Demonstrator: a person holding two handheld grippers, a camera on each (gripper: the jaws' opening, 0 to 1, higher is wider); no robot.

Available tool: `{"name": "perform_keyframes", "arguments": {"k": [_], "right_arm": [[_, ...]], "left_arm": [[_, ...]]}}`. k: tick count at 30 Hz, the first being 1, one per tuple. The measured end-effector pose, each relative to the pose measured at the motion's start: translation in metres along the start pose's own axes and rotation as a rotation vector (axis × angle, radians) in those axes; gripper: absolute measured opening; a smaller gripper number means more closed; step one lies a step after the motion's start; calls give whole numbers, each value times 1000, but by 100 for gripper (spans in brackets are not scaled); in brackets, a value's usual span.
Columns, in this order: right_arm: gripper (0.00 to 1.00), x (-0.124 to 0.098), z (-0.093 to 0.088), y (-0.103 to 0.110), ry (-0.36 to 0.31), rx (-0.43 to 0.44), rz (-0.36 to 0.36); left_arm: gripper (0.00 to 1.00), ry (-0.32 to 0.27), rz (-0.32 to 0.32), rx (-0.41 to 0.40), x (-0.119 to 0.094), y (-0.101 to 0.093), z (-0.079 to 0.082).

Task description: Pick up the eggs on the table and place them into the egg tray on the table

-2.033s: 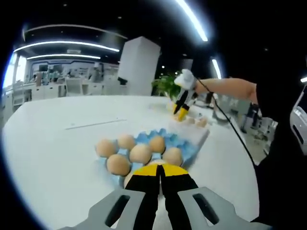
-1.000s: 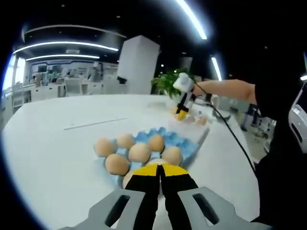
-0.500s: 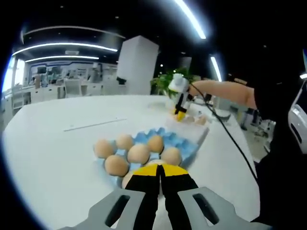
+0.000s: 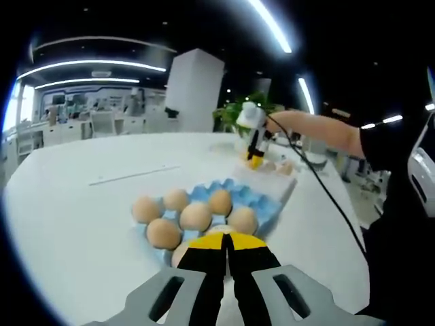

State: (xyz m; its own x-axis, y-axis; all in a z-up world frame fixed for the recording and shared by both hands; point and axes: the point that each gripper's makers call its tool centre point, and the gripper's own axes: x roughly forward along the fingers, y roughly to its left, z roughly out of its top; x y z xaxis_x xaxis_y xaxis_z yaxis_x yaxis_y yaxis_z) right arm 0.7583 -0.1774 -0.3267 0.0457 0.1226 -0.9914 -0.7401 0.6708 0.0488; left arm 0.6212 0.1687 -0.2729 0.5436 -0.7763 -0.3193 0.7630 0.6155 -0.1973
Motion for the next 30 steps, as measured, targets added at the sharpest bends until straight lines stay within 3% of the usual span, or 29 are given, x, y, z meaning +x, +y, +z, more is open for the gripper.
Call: {"name": "perform_keyframes", "arguments": {"k": [2, 13, 18, 22, 30], "right_arm": [[26, 1, -12, 19, -1, 0, -5], [26, 1, -23, 37, -15, 5, -28], [26, 1, -27, 43, -26, 12, -5], [26, -2, -31, 50, -10, -14, -99], [25, -5, -42, 65, -60, 29, -70]], "left_arm": [[0, 3, 1, -2, 0, 1, -1], [0, 8, -1, -6, 2, 1, -2], [0, 12, -6, -12, 4, 0, -3], [0, 25, -2, -4, 4, 0, -5], [0, -22, -2, -21, -5, 3, 3]]}}
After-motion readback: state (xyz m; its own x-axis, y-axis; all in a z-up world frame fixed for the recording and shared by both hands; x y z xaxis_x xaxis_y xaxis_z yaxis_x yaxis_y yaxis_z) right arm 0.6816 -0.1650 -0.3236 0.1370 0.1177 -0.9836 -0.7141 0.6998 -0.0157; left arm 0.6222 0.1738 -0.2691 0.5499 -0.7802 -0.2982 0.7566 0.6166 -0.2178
